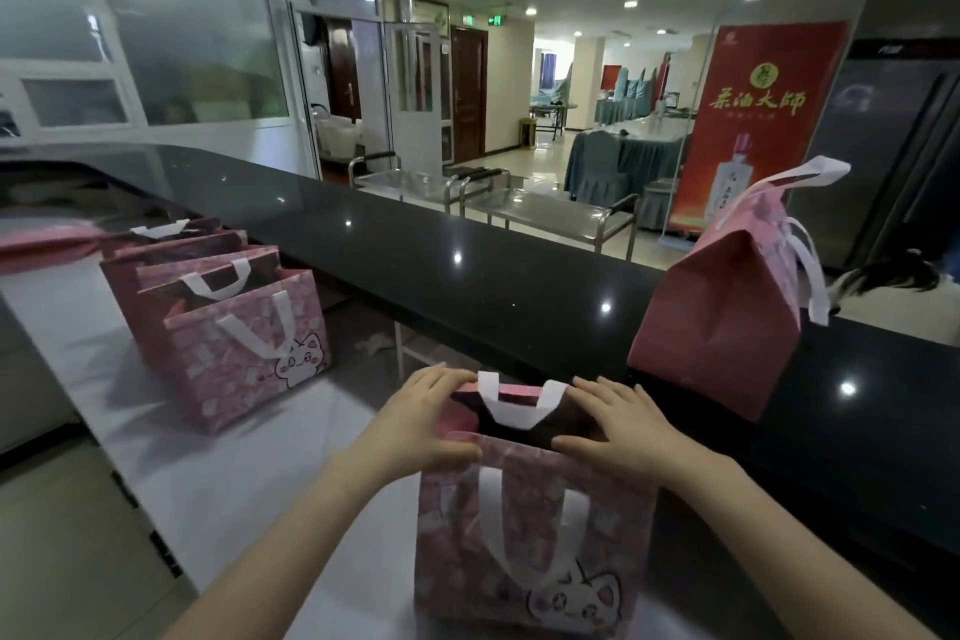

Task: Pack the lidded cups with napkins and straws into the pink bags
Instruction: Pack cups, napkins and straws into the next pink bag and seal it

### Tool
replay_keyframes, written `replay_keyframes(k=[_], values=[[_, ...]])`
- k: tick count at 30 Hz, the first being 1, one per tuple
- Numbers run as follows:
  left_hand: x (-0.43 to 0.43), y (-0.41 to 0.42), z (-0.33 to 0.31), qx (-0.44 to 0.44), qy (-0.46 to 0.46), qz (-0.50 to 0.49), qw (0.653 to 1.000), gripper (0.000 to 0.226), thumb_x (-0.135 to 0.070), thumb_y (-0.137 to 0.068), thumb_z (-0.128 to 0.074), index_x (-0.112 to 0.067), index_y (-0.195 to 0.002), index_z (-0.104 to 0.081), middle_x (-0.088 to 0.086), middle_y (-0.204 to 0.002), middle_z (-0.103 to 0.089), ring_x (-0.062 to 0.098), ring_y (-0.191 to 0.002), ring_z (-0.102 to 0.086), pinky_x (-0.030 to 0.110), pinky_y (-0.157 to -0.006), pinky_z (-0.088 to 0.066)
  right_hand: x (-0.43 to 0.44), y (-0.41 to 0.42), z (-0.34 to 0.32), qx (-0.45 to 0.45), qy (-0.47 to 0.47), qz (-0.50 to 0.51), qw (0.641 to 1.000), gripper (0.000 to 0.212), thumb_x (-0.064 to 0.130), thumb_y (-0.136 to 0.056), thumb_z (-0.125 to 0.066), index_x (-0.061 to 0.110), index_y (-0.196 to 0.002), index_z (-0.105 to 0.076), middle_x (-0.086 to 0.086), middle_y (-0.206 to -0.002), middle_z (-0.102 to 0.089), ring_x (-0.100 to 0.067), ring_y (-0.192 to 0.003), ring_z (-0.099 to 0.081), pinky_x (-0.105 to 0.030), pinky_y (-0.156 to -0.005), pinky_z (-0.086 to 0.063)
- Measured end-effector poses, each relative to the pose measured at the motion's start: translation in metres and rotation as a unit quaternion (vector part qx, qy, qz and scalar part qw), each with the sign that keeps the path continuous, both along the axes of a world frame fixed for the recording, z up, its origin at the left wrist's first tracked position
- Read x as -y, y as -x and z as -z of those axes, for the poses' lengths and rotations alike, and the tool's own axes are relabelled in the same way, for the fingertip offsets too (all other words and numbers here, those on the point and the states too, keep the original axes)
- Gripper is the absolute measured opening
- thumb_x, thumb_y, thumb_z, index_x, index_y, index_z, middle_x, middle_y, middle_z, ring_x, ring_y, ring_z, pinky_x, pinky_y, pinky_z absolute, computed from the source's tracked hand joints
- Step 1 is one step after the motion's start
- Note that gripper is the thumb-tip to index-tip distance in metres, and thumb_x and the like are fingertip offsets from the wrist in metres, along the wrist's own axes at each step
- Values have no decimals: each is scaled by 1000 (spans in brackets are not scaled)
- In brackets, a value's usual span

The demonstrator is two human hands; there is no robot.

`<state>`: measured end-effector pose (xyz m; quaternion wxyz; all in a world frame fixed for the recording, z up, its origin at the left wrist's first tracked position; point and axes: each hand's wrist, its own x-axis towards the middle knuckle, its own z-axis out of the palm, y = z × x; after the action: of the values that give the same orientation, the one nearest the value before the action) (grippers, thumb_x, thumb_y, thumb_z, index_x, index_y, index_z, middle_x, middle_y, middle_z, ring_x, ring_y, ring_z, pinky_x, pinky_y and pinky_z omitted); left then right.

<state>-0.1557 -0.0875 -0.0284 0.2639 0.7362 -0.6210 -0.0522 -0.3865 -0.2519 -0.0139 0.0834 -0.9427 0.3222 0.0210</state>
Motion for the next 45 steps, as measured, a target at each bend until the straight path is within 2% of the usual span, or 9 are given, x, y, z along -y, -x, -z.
replay_keyframes(k=[4, 6, 9, 14, 20, 27, 32, 37, 45], values=[[14, 3, 1, 12, 15, -10, 1000, 76, -57, -65, -72, -36, -133, -44, -16, -121, -49, 8, -117, -43, 30, -100, -42, 6, 9, -2, 35, -50, -16, 998, 102, 94, -62, -31, 39, -148, -25, 13, -152, -26, -13, -142, -19, -48, -118, -1], [18, 4, 4, 22, 25, -11, 999, 73, -58, -64, -69, -36, -130, -46, -15, -109, -48, 8, -104, -48, 30, -91, -46, 5, 17, -3, 33, -65, -46, 996, 110, 95, -54, -43, 41, -147, -24, 16, -147, -27, -10, -138, -23, -48, -119, -3], [16, 5, 12, 21, 32, -16, 999, 68, -51, -66, -78, -38, -126, -48, -18, -105, -47, 4, -97, -54, 24, -83, -49, 0, 27, 0, 23, -37, -78, 996, 100, 70, -62, -68, 41, -147, -23, 17, -142, -29, -7, -129, -29, -40, -116, -14], [9, 5, 17, -38, 50, -14, 998, 51, -48, -66, -80, -37, -112, -59, -21, -94, -49, 1, -87, -55, 20, -73, -50, -14, 28, 12, 130, 2, -51, 990, 58, 33, -80, -66, 39, -135, -45, 16, -122, -49, -9, -110, -50, -28, -90, -44], [-1, 5, 19, -60, 48, -27, 997, 37, -43, -68, -81, -37, -99, -62, -22, -93, -60, 1, -90, -55, 18, -76, -48, -27, 23, 29, 233, -32, 14, 972, 42, 17, -82, -68, 37, -117, -58, 23, -102, -53, -3, -96, -52, -27, -80, -48], [-21, -11, 10, -175, 5, -25, 984, 30, -4, -74, -68, -32, -86, -69, -17, -86, -69, 4, -86, -65, 20, -71, -54, -32, 28, 36, 268, -30, 48, 962, 38, 5, -77, -67, 36, -87, -49, 19, -87, -56, -1, -85, -54, -32, -72, -52], [-22, -3, 16, -120, 75, -62, 988, 35, 15, -69, -63, -20, -72, -63, -10, -75, -65, 4, -76, -60, 14, -64, -46, -35, 25, 36, 291, -37, 42, 955, 33, 3, -77, -68, 31, -85, -53, 16, -85, -57, -3, -83, -54, -31, -73, -51], [-21, 7, 30, -10, 134, -65, 989, 27, 13, -74, -64, -13, -73, -59, -5, -82, -58, 13, -78, -56, 26, -65, -49, -34, 30, 40, 304, -50, 49, 950, 33, 2, -76, -69, 31, -82, -56, 16, -84, -58, -2, -85, -55, -26, -74, -51], [-34, -4, 30, -2, 58, 13, 998, 33, 7, -80, -60, -20, -98, -66, -15, -101, -59, 0, -93, -57, 18, -74, -52, -23, 38, 39, 262, -88, 9, 961, 25, 15, -79, -74, 36, -86, -63, 23, -101, -61, 3, -98, -55, -18, -85, -48]])
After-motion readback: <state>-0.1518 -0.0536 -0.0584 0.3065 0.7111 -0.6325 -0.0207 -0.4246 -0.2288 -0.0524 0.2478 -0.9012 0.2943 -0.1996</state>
